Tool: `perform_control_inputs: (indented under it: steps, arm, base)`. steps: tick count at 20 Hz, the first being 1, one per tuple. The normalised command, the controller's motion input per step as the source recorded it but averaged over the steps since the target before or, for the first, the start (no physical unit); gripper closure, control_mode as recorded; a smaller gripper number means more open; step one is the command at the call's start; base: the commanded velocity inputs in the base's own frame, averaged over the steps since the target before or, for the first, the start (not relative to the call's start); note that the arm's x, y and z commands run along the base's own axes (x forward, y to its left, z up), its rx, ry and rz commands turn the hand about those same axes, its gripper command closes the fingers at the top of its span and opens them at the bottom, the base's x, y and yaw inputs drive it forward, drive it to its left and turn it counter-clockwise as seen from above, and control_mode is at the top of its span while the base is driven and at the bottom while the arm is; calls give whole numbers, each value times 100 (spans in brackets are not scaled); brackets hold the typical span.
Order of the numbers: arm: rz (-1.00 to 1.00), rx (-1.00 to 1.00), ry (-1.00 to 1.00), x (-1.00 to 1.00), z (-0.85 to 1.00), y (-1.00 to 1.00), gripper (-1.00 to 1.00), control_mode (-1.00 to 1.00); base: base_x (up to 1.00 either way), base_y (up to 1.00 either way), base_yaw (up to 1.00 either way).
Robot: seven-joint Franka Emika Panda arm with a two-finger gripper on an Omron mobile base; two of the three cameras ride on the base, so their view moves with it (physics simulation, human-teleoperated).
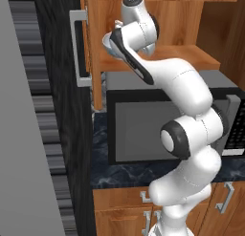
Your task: Take the smaller bowl and place it next to the appetizer plate on the dining counter , and place the larger bowl next to the plate with cooked food.
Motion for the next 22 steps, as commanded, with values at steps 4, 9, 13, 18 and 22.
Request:
perform_control_inputs:
  steps: [4, 9, 13, 18, 22]
  arm:
    - [-12, 0, 8, -98, 8, -48, 100, -100]
    - [-10, 2, 1, -100, 4, -66, 100, -100]
    - [-6, 10, -2, -100, 15, -77, 100, -100]
    - [0, 10, -9, -100, 12, -50, 100, -100]
    - [1, 0, -9, -100, 0, 0, 100, -100]
  base:
    - [0, 0, 0]
    - [0, 0, 0]
    - [0, 0, 0]
    - [0, 0, 0]
    - [0, 0, 0]
